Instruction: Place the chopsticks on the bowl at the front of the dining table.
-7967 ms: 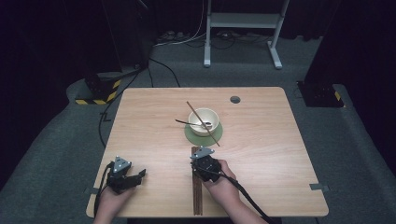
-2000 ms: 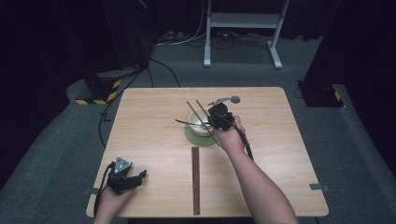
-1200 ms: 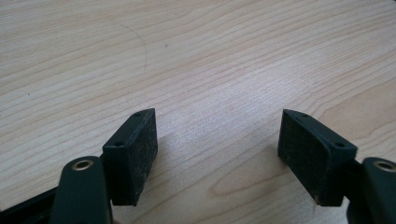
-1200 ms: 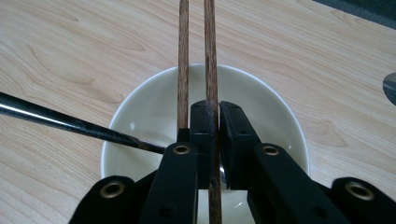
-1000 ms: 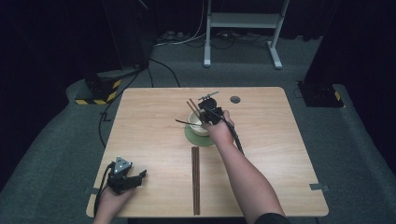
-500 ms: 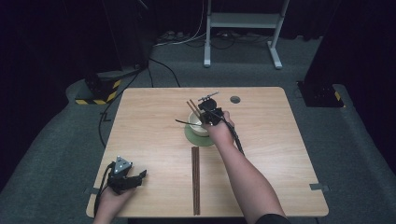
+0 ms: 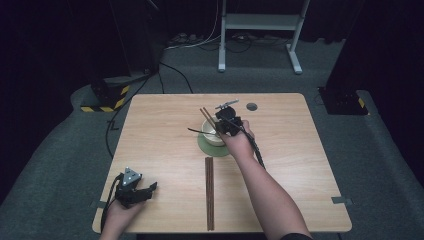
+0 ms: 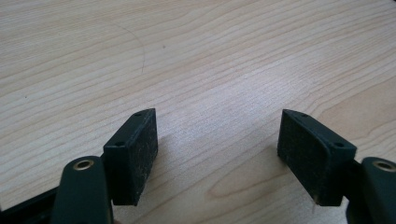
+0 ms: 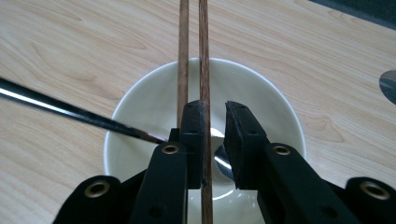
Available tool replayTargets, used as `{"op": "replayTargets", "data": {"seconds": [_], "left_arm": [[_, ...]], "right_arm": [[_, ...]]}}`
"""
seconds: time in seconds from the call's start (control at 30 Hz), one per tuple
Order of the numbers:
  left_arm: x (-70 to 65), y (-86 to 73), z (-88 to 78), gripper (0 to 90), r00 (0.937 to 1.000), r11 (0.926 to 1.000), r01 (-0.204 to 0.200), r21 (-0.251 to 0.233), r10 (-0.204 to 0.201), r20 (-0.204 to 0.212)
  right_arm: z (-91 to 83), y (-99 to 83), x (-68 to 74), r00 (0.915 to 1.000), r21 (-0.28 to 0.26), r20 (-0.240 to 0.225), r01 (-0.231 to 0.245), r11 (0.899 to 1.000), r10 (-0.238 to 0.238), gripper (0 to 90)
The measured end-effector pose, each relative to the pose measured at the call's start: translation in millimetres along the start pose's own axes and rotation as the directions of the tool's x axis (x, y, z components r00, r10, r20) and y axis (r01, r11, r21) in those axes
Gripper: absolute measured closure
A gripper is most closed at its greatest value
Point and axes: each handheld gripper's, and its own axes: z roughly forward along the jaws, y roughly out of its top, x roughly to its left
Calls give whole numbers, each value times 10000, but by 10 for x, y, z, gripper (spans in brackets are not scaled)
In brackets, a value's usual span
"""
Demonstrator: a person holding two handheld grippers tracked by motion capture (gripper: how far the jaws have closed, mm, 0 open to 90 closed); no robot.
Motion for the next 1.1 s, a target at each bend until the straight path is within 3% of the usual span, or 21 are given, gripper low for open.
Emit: {"op": "replayTargets", "data": {"seconds": [0.17, 0.3, 0.43, 0.47, 0.53, 0.67, 0.73, 0.77, 0.87, 0.93, 1.03, 1.1], "left_arm": [[6, 3, -7, 291, 9999, 9998, -141, 101, 141, -27], [-9, -3, 2, 291, 9999, 9998, 93, -150, -93, -44], [-30, -19, -27, 324, 9996, 9996, -278, -7, 278, -24], [-46, -22, -19, 329, 9997, 9996, -236, -132, 236, -29], [-93, 3, -7, 352, 9999, 9998, 74, 166, -73, -111], [-265, 45, 47, 415, 9984, 9969, -556, 554, 553, 70], [-371, 106, 101, 425, 9978, 9968, -660, 441, 656, 119], [-405, 155, 104, 433, 9957, 9942, -918, 566, 909, 186], [-547, 299, 173, 484, 9955, 9956, -934, 60, 932, 188], [-635, 383, 247, 494, 9983, 9983, -549, -170, 552, 187], [-763, 462, 413, 498, 9995, 9995, -300, -104, 300, -73], [-856, 481, 531, 520, 9982, 9985, -528, 123, 531, -271]], "right_arm": [[-209, -178, -28, 9995, -475, 41, 322, 9984, -321, 765], [-397, -394, -27, 9978, -882, 26, 657, 9939, -657, 762], [-559, -621, -38, 9963, -1294, 98, 858, 9879, -853, 744], [-604, -697, -55, 9962, -1416, 136, 870, 9861, -859, 743], [-669, -827, -91, 9964, -1668, 187, 842, 9824, -822, 750], [-753, -998, -121, 9958, -1933, 241, 910, 9769, -880, 752], [-788, -1067, -134, 9960, -2139, 194, 895, 9727, -874, 750], [-802, -1095, -139, 9966, -2228, 119, 826, 9714, -820, 750], [-817, -1157, -153, 9971, -2450, -37, 731, 9668, -763, 748], [-802, -1172, -168, 9976, -2484, -108, 638, 9666, -686, 766], [-757, -1167, -221, 9984, -2485, -449, 214, 9684, -336, 770], [-728, -1184, -262, 9989, -2545, -434, 84, 9670, -201, 769]]}}
